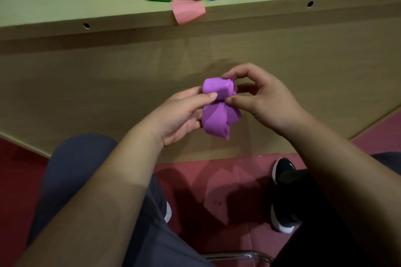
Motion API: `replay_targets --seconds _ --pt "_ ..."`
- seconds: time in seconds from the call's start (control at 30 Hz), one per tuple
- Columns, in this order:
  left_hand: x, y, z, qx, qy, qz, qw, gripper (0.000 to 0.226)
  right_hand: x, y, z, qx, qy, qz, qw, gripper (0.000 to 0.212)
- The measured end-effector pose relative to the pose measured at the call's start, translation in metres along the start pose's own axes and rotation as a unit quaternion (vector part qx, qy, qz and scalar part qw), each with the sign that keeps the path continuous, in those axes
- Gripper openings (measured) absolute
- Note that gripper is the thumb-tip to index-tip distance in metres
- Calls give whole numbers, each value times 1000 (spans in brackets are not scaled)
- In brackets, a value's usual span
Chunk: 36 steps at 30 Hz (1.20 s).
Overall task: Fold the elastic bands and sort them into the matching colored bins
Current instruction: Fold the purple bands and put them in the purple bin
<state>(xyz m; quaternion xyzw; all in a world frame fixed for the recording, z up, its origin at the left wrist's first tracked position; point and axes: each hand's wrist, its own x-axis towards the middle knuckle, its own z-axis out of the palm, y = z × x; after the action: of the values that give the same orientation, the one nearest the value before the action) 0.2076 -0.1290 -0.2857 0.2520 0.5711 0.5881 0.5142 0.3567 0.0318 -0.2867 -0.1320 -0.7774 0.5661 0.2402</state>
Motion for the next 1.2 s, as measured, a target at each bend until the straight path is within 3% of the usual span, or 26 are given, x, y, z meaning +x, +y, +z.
replay_targets --seconds 0.2,0.43,0.6,0.7,0.87,1.03,1.2 --pt "0 1 2 -4 30 21 999 38 2 5 9 -27 10 -19 999 54" --pt "2 -2 3 61 47 72 994 28 4 5 9 167 78 102 978 33" --pt "10 -12 -3 173 180 147 957 34 6 5 21 247 104 178 947 18" --pt "11 -12 -6 224 239 176 928 27 7 5 25 268 104 212 934 21" --pt "9 -11 -2 315 250 199 894 19 8 4 26 286 89 239 924 26" --pt "7 -16 7 431 241 197 847 51 6 2 28 249 96 279 923 24" --pt "5 -16 8 473 219 190 832 36 6 -4 22 269 47 298 915 23"
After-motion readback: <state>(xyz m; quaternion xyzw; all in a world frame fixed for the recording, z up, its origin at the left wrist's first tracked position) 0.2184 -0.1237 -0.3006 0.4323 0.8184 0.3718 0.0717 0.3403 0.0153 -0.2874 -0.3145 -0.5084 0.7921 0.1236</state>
